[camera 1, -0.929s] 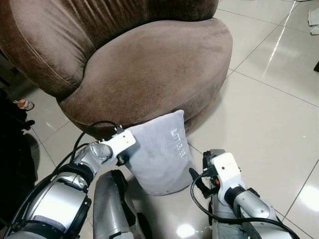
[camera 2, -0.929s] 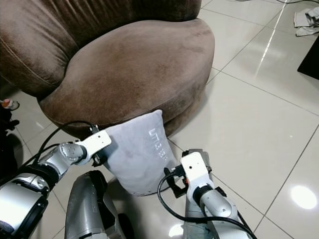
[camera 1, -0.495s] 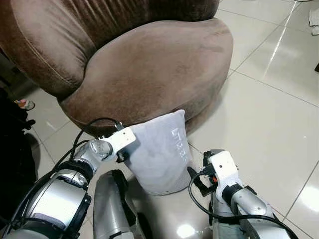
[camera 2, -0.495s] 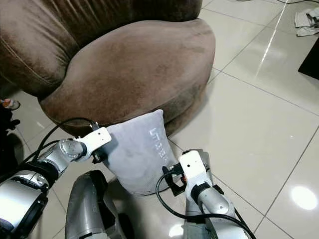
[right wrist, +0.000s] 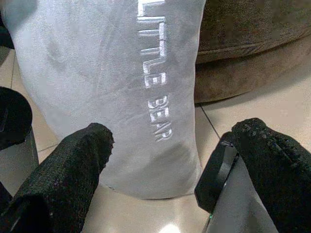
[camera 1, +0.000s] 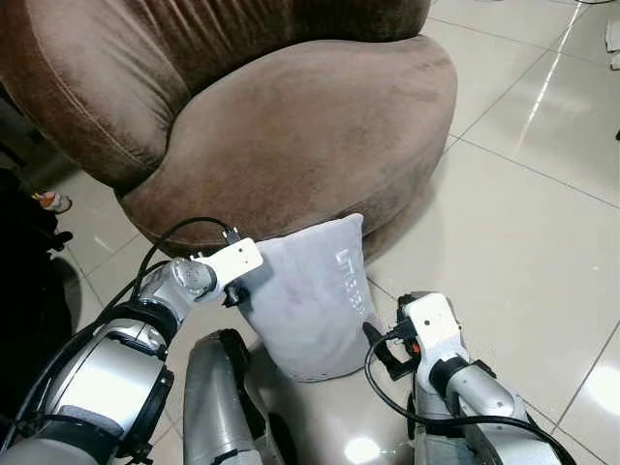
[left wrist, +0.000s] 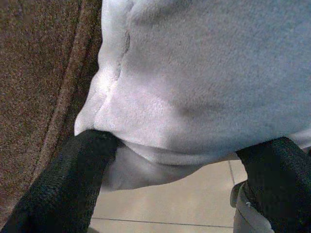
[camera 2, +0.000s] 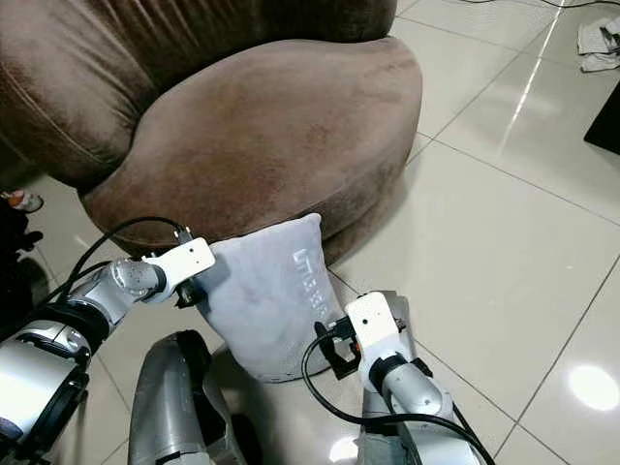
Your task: Move the pillow to the sofa
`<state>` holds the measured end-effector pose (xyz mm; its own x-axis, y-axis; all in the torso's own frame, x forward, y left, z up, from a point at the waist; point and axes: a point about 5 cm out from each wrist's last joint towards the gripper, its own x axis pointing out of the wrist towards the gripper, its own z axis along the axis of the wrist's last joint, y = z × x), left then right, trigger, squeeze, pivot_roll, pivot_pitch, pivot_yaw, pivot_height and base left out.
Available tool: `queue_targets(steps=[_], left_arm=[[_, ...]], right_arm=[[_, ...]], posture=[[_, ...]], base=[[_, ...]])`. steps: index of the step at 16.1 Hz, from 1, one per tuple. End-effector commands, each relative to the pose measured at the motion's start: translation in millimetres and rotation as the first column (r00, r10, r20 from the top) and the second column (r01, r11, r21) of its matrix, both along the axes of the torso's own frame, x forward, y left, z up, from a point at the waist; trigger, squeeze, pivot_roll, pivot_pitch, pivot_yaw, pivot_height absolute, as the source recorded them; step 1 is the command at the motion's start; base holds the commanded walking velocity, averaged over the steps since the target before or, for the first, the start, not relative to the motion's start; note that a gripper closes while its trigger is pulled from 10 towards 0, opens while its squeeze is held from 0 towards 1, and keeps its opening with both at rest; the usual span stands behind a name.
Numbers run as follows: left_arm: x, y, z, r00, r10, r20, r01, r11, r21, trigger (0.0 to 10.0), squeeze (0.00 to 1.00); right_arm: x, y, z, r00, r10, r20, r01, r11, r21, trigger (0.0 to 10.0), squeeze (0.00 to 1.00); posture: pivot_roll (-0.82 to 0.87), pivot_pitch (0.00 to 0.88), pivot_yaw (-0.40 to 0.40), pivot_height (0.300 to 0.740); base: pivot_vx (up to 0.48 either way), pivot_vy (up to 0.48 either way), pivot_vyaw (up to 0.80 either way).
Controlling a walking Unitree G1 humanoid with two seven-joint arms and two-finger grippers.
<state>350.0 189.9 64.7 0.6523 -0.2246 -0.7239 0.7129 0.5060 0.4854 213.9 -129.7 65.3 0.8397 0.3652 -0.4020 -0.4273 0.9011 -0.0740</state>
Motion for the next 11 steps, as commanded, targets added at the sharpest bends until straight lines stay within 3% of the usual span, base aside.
queue_targets(steps=[1, 8, 11], left_arm=[[1.1, 10.7, 5.5, 1.0, 0.013, 0.01, -0.013, 1.0, -0.009, 10.0, 0.0], [8.8, 28.7, 28.7, 0.999, -0.012, 0.044, 0.013, 1.0, -0.005, 10.0, 0.0], [5.9, 22.6, 23.0, 0.999, -0.037, 0.014, 0.037, 0.999, -0.032, 10.0, 0.0]], right_arm=[[-10.2, 3.4, -17.6, 0.995, 0.009, -0.094, -0.009, 1.0, -0.001, 10.0, 0.0], [-9.2, 4.9, -19.4, 0.995, 0.014, -0.097, -0.014, 1.0, 0.002, 10.0, 0.0], [-8.8, 5.7, -20.5, 0.995, 0.02, -0.1, -0.02, 1.0, 0.001, 10.0, 0.0]], posture=[[-0.29, 0.119, 0.237, 0.426], [-0.28, 0.115, 0.238, 0.426], [-0.27, 0.119, 0.232, 0.426]], base=[[0.0, 0.0, 0.0], [0.0, 0.0, 0.0], [0.0, 0.0, 0.0]])
